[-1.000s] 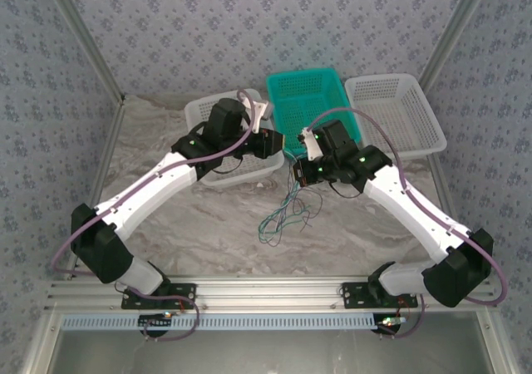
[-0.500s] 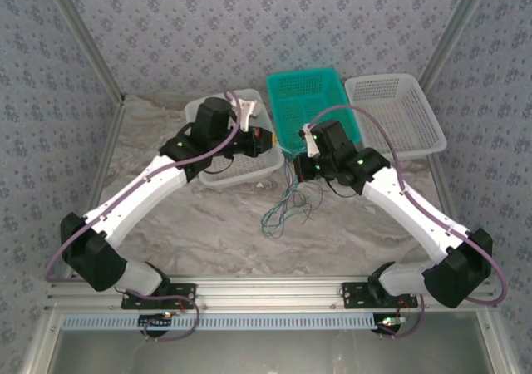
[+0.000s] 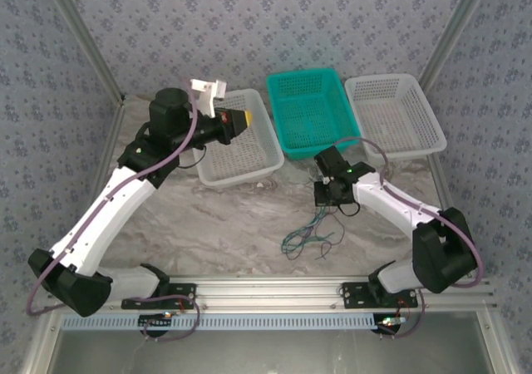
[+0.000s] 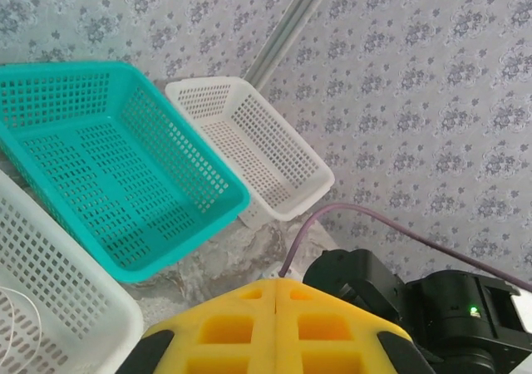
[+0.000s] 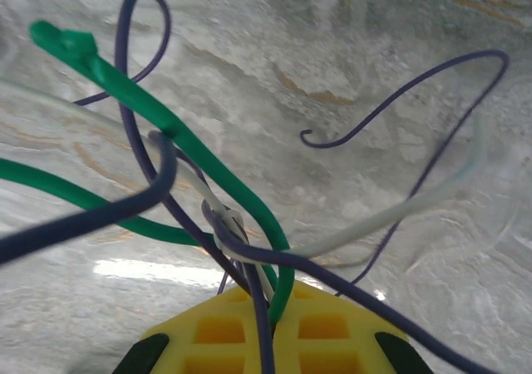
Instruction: Untangle the cables
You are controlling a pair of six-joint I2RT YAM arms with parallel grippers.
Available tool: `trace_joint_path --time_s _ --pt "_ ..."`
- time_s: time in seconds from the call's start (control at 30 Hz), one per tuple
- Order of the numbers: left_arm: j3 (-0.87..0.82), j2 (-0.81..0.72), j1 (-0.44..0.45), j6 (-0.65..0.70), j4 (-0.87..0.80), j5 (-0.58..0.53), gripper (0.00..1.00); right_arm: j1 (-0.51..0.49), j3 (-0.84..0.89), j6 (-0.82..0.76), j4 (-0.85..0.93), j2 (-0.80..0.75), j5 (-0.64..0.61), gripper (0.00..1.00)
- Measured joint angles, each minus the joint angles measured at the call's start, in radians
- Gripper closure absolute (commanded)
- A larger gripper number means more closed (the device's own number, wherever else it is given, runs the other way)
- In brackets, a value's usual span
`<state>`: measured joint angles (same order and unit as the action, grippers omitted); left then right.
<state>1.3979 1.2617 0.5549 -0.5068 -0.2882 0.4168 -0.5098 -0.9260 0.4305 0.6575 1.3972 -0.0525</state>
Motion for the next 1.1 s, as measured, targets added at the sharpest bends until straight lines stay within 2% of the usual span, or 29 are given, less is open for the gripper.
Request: trace_joint_path --time_s 0.07,0.13,0.37,0.7,0.83,0.9,1.03,1.1 --pt "-0.001 0.025 0.006 0.003 0.000 0.017 0.77 0.000 0.001 0.000 -0.013 -0.027 0.024 1.00" --pt "-0.016 0.047 0.023 0.007 0.003 0.023 0.69 0.000 0.000 0.000 -0.025 -0.063 0.050 0.99" --pt "-0.077 0.162 0.121 -0.016 0.015 0.038 0.56 -0.002 -0.035 -0.001 -0.061 -0.170 0.174 0.99" --pt "-0.058 0.325 0.175 -0.050 0.070 0.056 0.53 -0.039 -0.092 -0.005 -0.082 -0.177 0.251 0.98" --pt "-0.052 0.348 0.179 -0.061 0.103 0.066 0.57 -0.045 -0.101 -0.009 -0.083 -0.177 0.256 0.99" --pt "-0.048 0.351 0.179 -0.065 0.108 0.065 0.70 -0.046 -0.101 -0.010 -0.082 -0.177 0.257 0.99" --pt "-0.031 0.352 0.179 -0.056 0.109 0.058 0.83 -0.049 -0.101 -0.012 -0.082 -0.176 0.260 0.99" --pt "-0.026 0.352 0.179 -0.057 0.109 0.055 0.95 -0.051 -0.101 -0.013 -0.082 -0.176 0.259 0.99"
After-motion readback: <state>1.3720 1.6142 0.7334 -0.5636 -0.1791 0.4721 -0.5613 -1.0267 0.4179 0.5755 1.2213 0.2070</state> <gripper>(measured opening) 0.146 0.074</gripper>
